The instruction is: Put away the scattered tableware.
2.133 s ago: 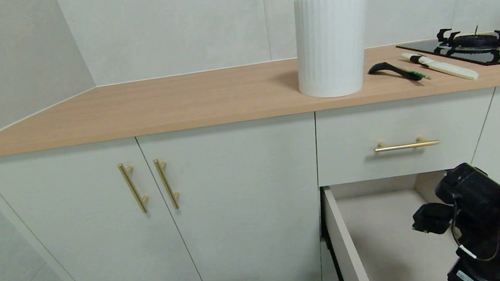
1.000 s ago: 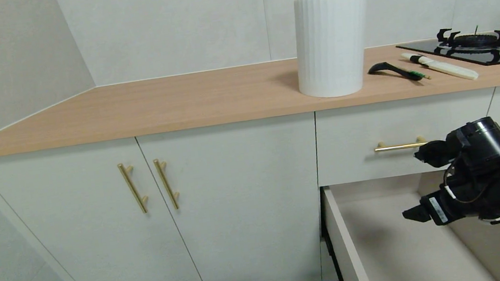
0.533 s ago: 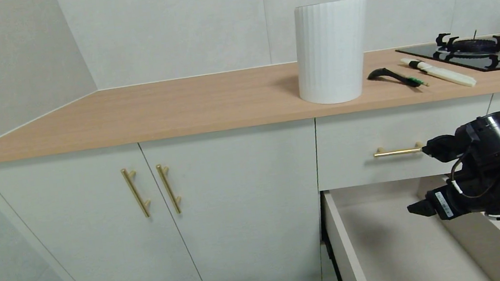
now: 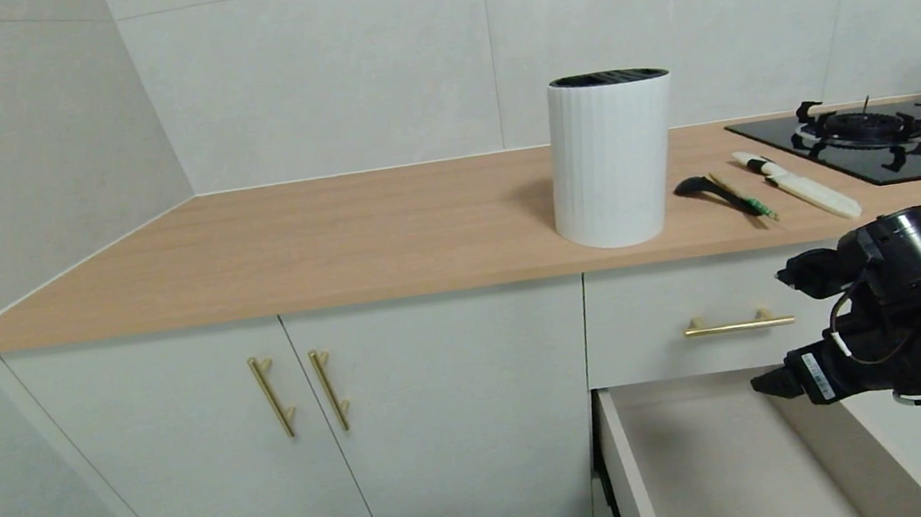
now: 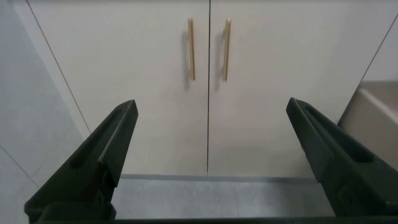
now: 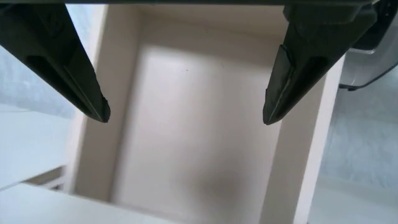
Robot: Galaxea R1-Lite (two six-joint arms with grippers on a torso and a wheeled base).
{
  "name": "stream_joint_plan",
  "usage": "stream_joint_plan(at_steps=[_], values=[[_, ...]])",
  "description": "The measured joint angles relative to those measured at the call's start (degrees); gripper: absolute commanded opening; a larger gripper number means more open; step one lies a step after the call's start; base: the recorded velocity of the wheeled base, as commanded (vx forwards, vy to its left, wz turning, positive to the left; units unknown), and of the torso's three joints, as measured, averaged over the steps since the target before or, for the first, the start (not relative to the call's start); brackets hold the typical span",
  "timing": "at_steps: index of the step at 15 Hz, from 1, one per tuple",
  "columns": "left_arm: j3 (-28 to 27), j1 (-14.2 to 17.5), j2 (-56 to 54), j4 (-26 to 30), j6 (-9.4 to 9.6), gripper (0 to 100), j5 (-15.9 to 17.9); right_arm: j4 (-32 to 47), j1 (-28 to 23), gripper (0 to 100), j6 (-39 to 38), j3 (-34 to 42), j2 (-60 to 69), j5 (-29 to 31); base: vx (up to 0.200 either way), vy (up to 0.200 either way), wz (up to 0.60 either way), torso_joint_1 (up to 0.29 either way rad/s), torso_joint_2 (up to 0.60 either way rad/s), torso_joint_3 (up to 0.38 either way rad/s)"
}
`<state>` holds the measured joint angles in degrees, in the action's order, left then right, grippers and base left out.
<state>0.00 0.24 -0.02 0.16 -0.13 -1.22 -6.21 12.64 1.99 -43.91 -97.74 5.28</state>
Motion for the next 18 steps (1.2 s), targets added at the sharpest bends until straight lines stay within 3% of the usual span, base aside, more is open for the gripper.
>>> stream_joint_plan(at_steps=[7, 12, 16, 18], values=[[0.0, 0.0, 0.0, 0.0, 0.0, 100, 0.0, 0.0, 0.0, 100, 0.2, 0.1, 0.0, 0.0, 0.0, 0.0, 0.0, 0.191, -0.47, -0.281], [0.0, 0.0, 0.0, 0.0, -0.02, 100, 0.0, 0.0, 0.3, 100, 0.2, -0.8, 0.6, 2.3, 0.0, 0.0, 0.0, 0.039, -0.08, -0.051], [0.0, 0.0, 0.0, 0.0, 0.0, 100, 0.0, 4.8, 0.4, 100, -1.5, -13.7, 1.3, 3.3, 0.0, 0.0, 0.0, 0.0, 0.0, 0.0], [0.0, 0.0, 0.0, 0.0, 0.0, 100, 0.0, 9.5, 0.4, 100, -6.4, -22.1, -0.1, 3.3, 0.0, 0.0, 0.0, 0.0, 0.0, 0.0]])
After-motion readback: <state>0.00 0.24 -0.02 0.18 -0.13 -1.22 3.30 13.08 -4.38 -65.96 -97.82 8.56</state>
